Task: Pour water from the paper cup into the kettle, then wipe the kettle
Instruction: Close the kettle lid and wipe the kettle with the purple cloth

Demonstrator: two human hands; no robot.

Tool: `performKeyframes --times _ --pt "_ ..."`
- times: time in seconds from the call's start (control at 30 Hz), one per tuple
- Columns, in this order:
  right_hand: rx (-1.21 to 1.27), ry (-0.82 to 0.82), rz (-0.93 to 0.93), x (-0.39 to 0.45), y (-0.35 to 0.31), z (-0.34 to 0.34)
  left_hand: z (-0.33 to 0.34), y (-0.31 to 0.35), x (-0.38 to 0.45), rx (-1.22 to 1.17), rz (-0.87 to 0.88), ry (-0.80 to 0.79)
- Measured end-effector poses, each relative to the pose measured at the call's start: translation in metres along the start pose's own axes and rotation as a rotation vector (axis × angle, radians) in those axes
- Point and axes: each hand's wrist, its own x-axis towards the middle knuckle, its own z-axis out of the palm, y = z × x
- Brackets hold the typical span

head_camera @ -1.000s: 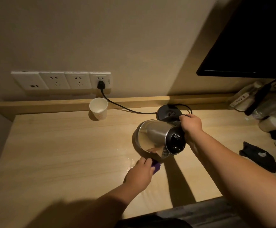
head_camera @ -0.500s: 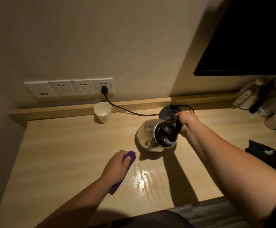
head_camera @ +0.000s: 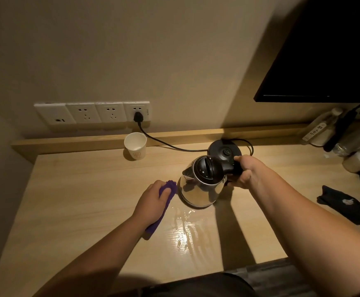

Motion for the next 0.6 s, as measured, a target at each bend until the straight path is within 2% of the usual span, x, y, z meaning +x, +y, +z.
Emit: performKeyframes --times 0.07,0.1,0.2,0.27,0.33,0.37,0.5,0.6 --pt "-0.153 -0.045 -0.062 -0.001 0.004 -0.013 -0.003 -0.002 0.001 -0.010 -0.016 0.009" --pt "-0.324 -0.034 -0.138 0.000 0.005 -0.021 -0.005 -0.004 0.002 -0.014 -0.025 0.013" --pt "-0.920 0.025 -0.593 0.004 0.005 -0.040 -0.008 -0.007 0.003 -0.018 -0.050 0.015" --pt "-1.285 -0.076 -0.925 0.007 0.000 -0.038 -0.008 -0.007 0.004 -0.028 -0.061 0.009" --pt "-1.496 -0.247 -1.040 0.013 -0.004 -0.030 -0.006 -0.003 0.005 -0.046 -0.063 0.007" --pt "-1.496 -0.289 -1.020 0.015 -0.004 -0.027 -0.006 -0.001 0.005 -0.060 -0.062 0.006" --pt "-1.374 -0.220 -0.951 0.029 0.006 -0.029 -0.005 0.005 0.005 -0.117 -0.076 0.024" --pt "-1.216 -0.244 -0.882 0.038 0.011 -0.041 -0.004 0.008 0.006 -0.145 -0.092 0.052"
